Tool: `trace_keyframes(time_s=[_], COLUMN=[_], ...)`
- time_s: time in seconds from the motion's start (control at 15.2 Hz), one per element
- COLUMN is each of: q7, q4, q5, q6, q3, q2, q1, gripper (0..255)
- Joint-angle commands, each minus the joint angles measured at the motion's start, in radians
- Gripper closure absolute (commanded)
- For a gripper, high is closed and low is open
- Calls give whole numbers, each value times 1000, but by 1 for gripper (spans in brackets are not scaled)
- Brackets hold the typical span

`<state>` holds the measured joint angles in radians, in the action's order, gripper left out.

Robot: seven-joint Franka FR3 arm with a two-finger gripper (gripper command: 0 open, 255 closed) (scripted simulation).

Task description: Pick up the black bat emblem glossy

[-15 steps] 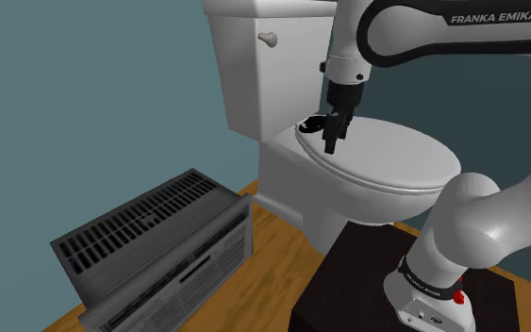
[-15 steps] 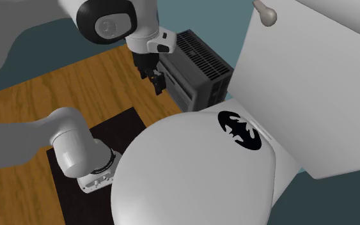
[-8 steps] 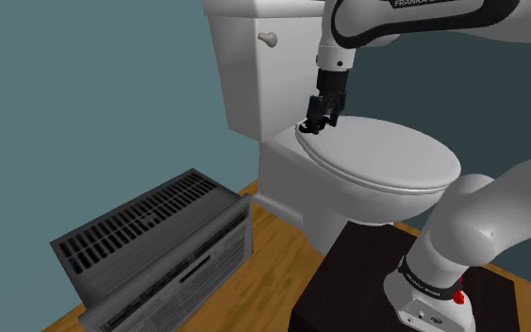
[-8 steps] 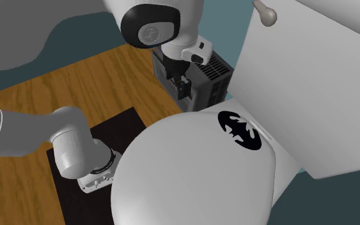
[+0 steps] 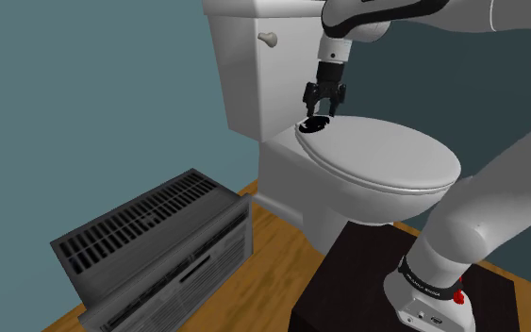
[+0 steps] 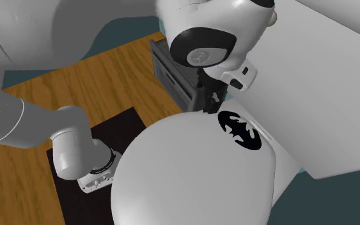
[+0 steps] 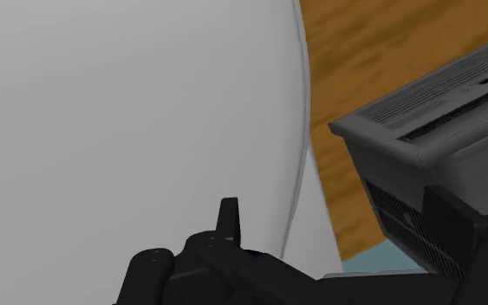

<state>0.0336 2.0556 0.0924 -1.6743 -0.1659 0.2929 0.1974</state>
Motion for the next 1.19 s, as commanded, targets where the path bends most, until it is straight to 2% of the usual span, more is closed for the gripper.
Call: trace_keyframes(time_s=[0.0, 0.79, 1.12], q7=[10, 61, 45], q4=[-63, -392, -330], q5=[23, 211, 214], q6=[3, 79, 16], q3=[-33, -205, -203], q2=[-70, -421, -425], q1=[21, 177, 175], gripper=[0, 0, 0])
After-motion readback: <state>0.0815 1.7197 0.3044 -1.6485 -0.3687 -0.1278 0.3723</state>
